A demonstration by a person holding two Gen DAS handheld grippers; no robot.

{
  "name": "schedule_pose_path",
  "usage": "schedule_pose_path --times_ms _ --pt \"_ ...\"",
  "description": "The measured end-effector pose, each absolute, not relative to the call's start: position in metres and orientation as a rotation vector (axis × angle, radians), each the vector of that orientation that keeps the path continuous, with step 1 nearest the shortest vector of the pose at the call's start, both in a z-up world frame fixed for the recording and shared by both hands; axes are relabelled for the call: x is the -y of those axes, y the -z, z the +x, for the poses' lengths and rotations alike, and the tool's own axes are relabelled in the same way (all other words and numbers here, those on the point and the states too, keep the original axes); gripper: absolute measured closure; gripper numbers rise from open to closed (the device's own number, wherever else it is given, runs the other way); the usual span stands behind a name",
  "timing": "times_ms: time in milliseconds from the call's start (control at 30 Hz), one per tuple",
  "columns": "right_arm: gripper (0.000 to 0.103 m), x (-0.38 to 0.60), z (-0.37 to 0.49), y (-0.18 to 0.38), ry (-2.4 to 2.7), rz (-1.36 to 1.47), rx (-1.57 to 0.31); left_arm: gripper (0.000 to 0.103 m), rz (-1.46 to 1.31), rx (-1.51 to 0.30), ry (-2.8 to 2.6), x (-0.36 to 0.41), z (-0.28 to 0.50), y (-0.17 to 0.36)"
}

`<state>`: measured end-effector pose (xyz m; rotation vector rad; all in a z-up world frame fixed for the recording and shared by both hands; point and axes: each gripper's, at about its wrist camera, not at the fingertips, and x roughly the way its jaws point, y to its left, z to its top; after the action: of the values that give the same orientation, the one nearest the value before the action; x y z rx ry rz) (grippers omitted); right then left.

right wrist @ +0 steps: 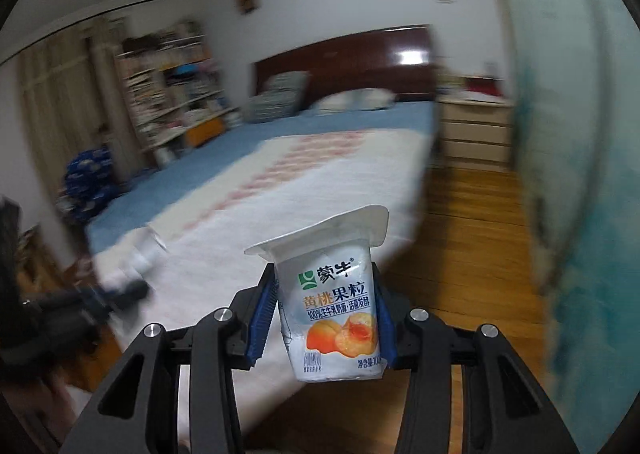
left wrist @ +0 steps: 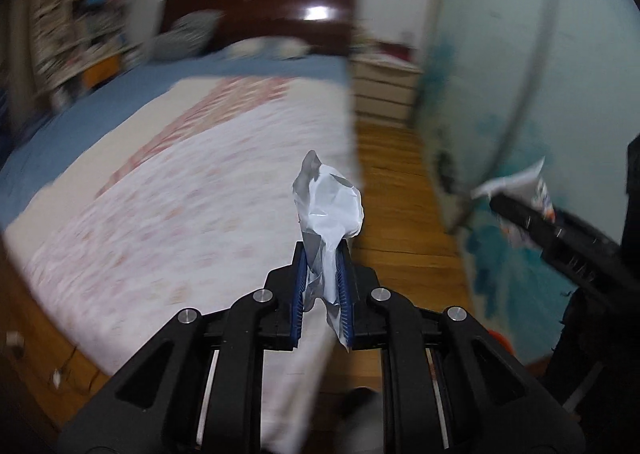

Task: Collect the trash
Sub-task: 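Carry the yogurt cup and tissue to the red basket and release them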

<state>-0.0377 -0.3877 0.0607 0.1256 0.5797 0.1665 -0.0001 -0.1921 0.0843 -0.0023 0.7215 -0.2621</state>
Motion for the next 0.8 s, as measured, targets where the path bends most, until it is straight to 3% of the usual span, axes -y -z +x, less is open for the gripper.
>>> schedule_pose_path --times_ms 333,467,633,800 --pt "0.059 0.628 -0.209 -0.011 0.274 0.326 -0.66 0.088 0.164 -0.712 0.688 0.422 -0.049 -0.084" --pt "0.059 0.665 -0.236 0.042 0.317 0.44 -0.73 0.088 0.25 -0.826 0.783 0.492 -0.054 -0.025" --pt "0.059 0.69 -0.242 0.131 0.352 0.545 -0.895 0.089 0.341 -1.097 0.771 0.531 -0.051 0.094" --pt "0.059 0.7 -0.245 0.165 0.358 0.591 -0.937 0.089 0.388 -1.11 0.748 0.535 -0.039 0.107"
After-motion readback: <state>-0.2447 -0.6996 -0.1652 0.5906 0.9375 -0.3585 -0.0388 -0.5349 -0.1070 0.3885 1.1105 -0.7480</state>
